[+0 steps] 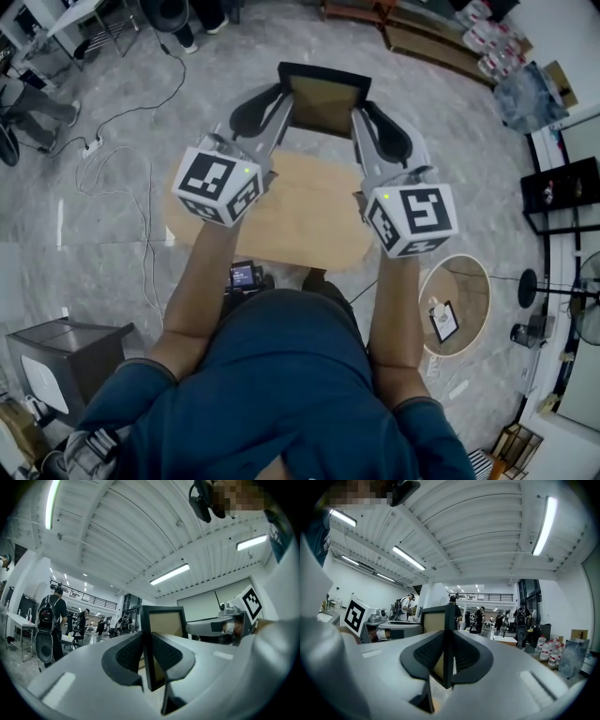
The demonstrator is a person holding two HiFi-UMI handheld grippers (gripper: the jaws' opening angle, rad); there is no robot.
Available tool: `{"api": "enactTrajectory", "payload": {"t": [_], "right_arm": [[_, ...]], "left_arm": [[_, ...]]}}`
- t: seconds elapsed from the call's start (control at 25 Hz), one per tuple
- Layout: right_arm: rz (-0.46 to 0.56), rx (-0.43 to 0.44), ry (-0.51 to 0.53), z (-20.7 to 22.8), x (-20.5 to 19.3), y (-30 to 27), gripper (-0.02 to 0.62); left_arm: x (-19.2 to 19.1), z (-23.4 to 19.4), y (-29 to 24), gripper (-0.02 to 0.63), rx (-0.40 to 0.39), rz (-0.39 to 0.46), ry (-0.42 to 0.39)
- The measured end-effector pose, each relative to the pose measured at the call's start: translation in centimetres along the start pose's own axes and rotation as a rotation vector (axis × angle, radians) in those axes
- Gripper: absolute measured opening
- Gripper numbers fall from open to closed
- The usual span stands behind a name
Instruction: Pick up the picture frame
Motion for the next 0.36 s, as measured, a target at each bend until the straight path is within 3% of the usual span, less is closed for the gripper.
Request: {"api": "enactTrajectory", "payload": {"t": [0.36], "right_arm": [[-0.017,-0.012,-0.018,0.0,-1.4,0.8,0.061]], "left_arm": [[-1.3,0.6,0.0,0.052,-0.010,-0.019,0.007]]}}
Point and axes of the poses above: the fingertips, and each gripper's own axes: y backward along the fingers, z to its right, x out of its top, the point moved 2 cm from there along y, backward along the fingers, and after that the axes turned 11 degrees about y, right-handed, at the moved point
